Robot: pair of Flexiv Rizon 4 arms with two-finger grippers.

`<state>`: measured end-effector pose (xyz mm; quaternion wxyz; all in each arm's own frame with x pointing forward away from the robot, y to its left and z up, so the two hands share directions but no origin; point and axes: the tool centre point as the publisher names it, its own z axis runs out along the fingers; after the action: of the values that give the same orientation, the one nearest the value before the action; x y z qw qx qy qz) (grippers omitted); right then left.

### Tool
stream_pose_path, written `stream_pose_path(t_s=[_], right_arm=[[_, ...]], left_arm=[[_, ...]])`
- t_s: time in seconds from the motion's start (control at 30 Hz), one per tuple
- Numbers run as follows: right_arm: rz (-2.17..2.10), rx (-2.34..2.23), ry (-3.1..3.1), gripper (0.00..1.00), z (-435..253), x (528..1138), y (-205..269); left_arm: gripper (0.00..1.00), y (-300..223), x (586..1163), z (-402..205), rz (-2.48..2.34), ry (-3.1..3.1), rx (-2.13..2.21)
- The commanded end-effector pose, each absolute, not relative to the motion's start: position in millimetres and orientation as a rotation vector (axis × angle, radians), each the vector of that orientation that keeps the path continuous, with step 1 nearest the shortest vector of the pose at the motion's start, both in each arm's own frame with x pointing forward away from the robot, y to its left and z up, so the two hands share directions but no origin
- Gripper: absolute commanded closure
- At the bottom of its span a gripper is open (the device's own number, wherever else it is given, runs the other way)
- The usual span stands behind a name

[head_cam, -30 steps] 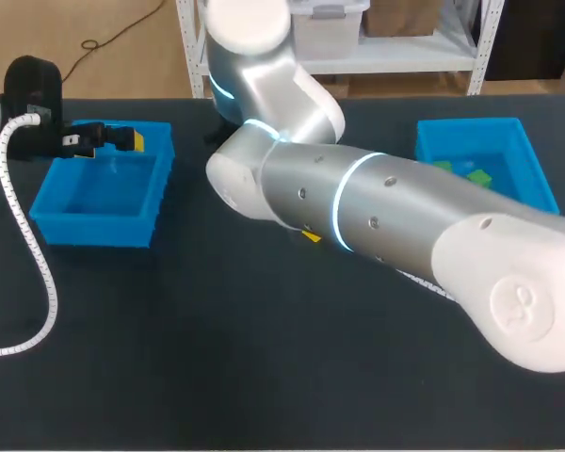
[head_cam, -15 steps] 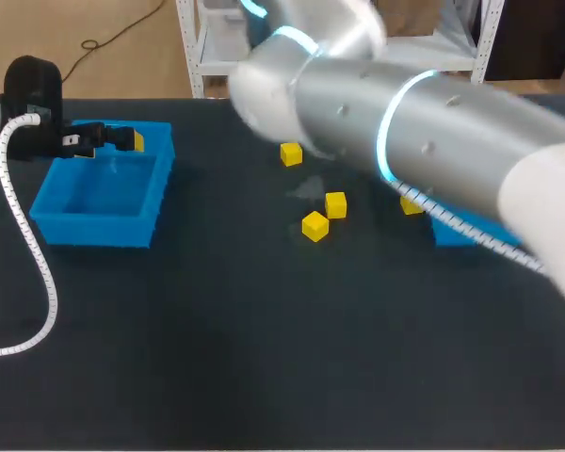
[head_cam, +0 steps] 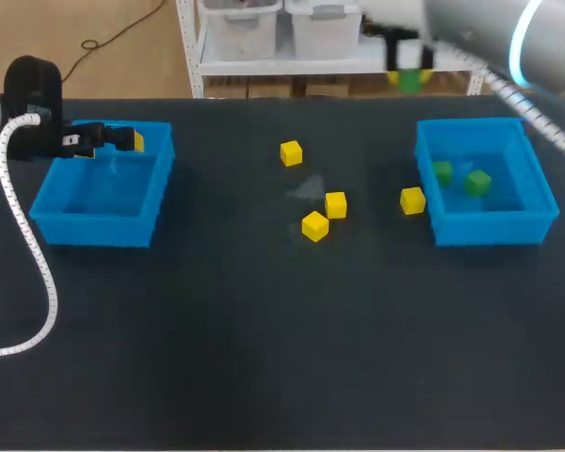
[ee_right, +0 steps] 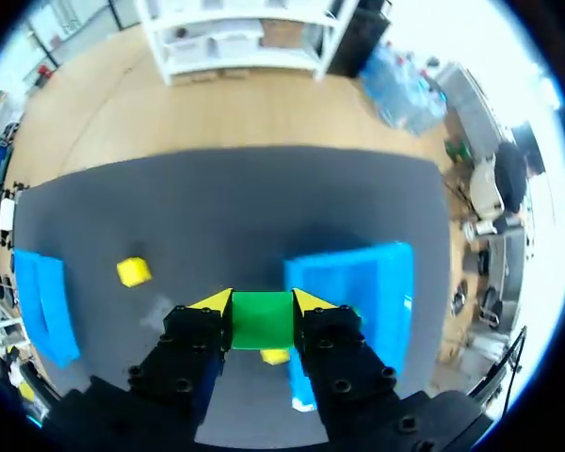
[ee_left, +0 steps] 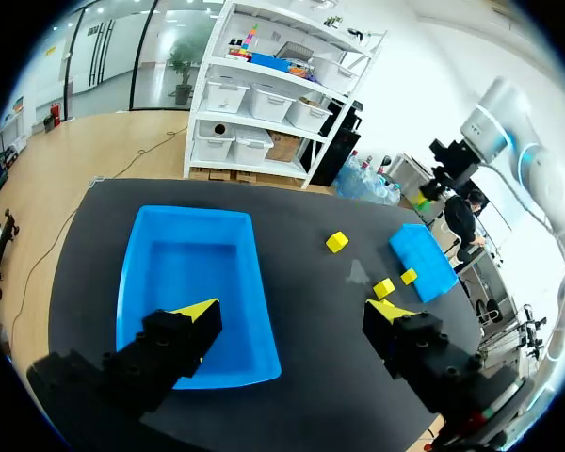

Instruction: Put the green cubes in the right bin and the yellow cubes in the left bin.

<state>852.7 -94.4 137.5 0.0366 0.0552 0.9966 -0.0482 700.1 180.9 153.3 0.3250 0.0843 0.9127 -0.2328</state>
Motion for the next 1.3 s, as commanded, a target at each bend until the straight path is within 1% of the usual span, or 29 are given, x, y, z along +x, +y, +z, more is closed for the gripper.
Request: stream_pose_path(t_s=[0.03, 0.17, 0.4, 0.6, 0.97, 1.0, 1.03, 1.07, 1.1, 1.3], right_arm=[[-0.031, 0.130, 2.564, 1.00, 125.5, 766.9, -197.4], [-0.043, 0.152, 2.611, 1.00, 107.1, 753.3, -216.2], [-0.051, 0.150, 2.666, 1.00, 83.6, 737.9, -229.0], [-0.055, 0.132, 2.680, 1.00, 78.0, 737.1, -230.9], [-0.052, 0.058, 2.677, 1.00, 79.4, 742.9, -217.1], [-0.053, 0.056, 2.680, 0.91, 78.7, 743.2, -217.2], [-0.061, 0.046, 2.684, 0.66, 78.5, 743.3, -217.3], [-0.061, 0.044, 2.685, 0.03, 78.5, 743.3, -217.1], [-0.059, 0.042, 2.684, 0.00, 78.5, 743.3, -217.1], [-0.016, 0.044, 2.627, 0.00, 86.2, 744.0, -217.7]], left_arm=[[0.00, 183.6, 700.1, 150.9, -0.627, 2.381, 0.228], [0.00, 183.6, 700.1, 150.9, -0.627, 2.381, 0.228], [0.00, 183.6, 700.1, 150.9, -0.627, 2.381, 0.228], [0.00, 183.6, 700.1, 150.9, -0.627, 2.381, 0.228], [0.00, 183.6, 700.1, 150.9, -0.627, 2.381, 0.228], [0.00, 183.6, 700.1, 150.9, -0.627, 2.381, 0.228], [0.00, 183.6, 700.1, 150.9, -0.627, 2.381, 0.228], [0.00, 183.6, 700.1, 150.9, -0.627, 2.381, 0.228], [0.00, 183.6, 700.1, 150.9, -0.627, 2.381, 0.228], [0.00, 183.6, 700.1, 150.9, -0.627, 2.381, 0.228]])
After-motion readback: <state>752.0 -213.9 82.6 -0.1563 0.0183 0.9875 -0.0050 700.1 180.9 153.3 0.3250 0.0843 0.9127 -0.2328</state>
